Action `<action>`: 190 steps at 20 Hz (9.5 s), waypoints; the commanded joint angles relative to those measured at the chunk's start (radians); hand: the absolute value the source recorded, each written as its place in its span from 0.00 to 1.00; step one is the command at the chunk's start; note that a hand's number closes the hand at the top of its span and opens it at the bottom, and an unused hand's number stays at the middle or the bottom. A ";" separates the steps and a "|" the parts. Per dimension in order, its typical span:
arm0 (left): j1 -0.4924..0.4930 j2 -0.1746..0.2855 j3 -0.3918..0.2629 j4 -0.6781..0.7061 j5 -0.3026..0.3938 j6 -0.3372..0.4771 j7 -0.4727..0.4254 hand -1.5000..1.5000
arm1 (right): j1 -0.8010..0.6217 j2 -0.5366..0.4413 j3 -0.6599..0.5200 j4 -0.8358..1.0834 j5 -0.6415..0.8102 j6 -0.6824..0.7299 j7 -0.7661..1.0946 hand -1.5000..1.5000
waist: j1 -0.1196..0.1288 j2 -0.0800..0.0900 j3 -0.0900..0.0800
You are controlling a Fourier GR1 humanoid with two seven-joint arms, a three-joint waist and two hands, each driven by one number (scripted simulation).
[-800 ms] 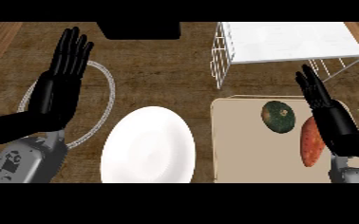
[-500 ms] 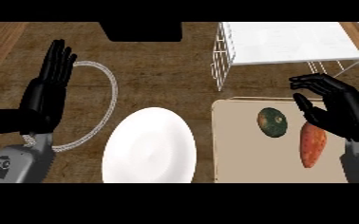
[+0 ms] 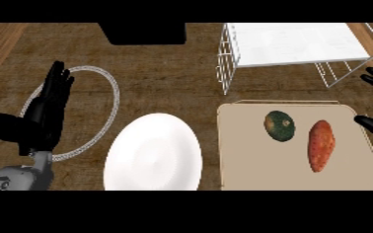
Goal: Pick the sweet potato from the tray and place it in the tiered shelf
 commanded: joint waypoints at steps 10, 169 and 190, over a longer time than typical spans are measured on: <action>0.028 0.000 -0.020 -0.062 -0.039 0.021 0.054 0.50 | 0.014 -0.427 0.117 -0.299 0.199 0.259 0.287 0.00 | 0.016 -0.002 -0.004; -0.042 -0.264 0.252 -0.046 -0.293 -0.226 0.138 0.50 | -0.864 0.136 -0.189 0.586 0.945 -0.435 0.142 0.00 | -0.006 -0.001 -0.001; 0.083 -0.303 0.206 -0.183 -0.326 -0.224 0.145 0.50 | -0.388 -0.225 -0.488 0.316 0.522 -0.019 0.243 0.00 | 0.009 0.001 0.000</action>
